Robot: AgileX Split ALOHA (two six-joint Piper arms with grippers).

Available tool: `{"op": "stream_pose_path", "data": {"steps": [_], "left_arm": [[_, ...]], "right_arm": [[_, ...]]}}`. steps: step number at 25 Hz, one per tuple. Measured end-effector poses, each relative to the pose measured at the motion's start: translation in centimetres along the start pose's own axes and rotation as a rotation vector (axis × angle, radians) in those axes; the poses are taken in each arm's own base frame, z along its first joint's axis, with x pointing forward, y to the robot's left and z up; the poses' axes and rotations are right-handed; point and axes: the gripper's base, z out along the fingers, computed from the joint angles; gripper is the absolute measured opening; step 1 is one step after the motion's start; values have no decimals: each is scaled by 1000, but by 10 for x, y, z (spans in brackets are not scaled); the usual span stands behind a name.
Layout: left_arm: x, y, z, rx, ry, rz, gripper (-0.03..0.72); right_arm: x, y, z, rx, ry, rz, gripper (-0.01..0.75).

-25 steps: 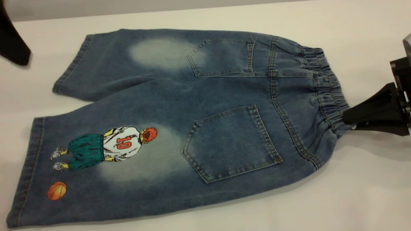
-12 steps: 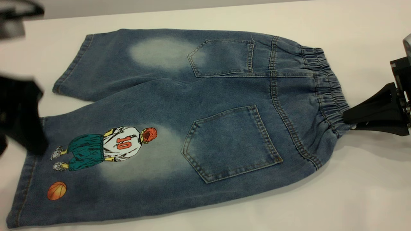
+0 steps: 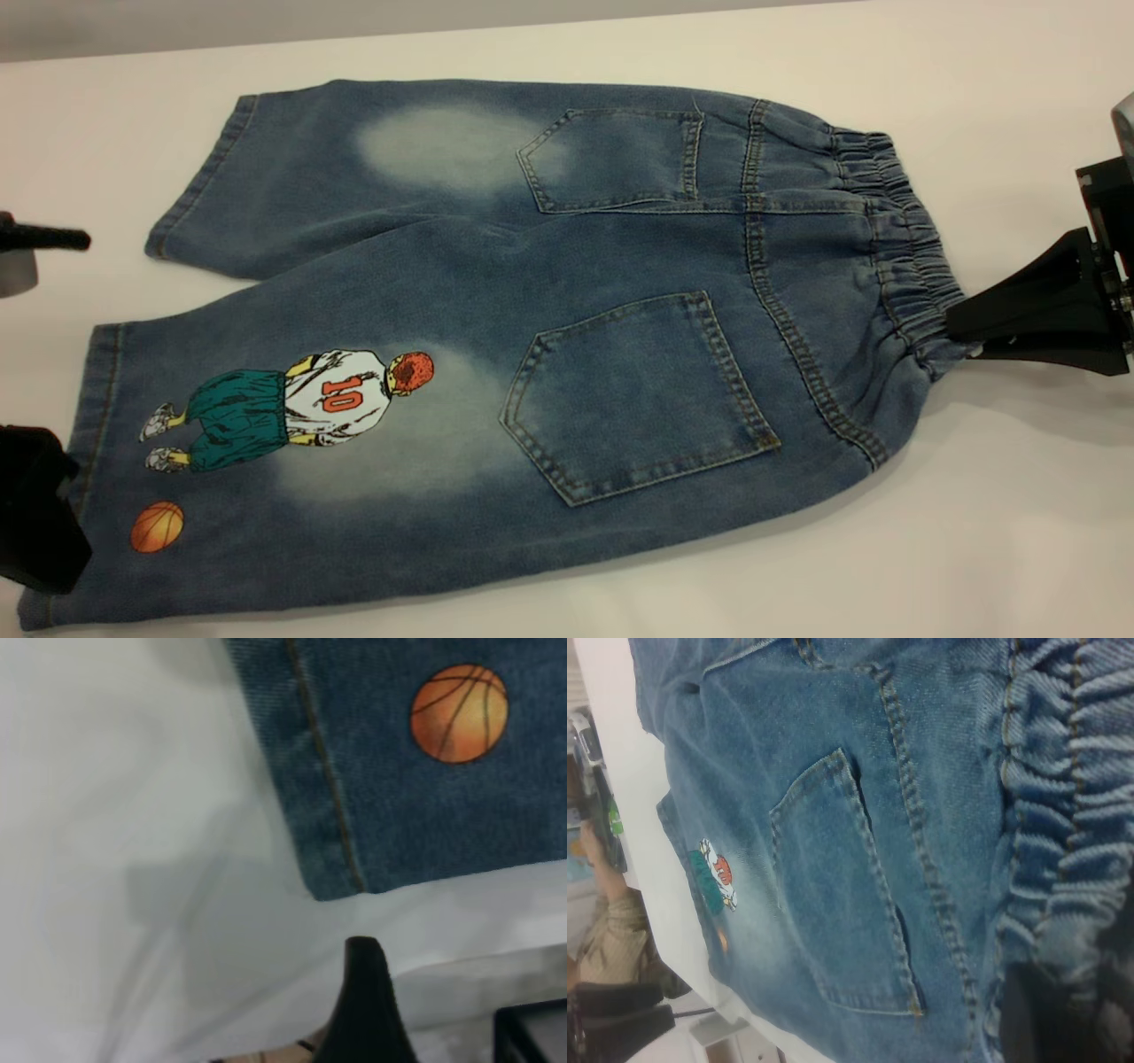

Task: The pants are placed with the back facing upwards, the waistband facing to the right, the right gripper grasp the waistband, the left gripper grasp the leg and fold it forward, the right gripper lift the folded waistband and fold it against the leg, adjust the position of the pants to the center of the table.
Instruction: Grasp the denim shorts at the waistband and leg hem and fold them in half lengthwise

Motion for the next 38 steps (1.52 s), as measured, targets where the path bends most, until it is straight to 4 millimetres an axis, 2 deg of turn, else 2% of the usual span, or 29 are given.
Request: {"op": "stream_pose_path", "data": {"steps": [6,19,29,33,38], "left_arm": [[-4,1,10,-11,-3,17,494],[-6,3,54,-26,65,1,494],[-7,3,59,-27,54,2,489],[-7,3,59,-27,49,3,421],[-7,3,59,-27,56,4,258]], "right_arm": [[0,0,0,0,2,-3,31],[0,0,0,0,4,-3,31],[0,0,0,0,4,-5,31],[0,0,0,0,4,-5,31],[0,0,0,0,4,-5,31]]}}
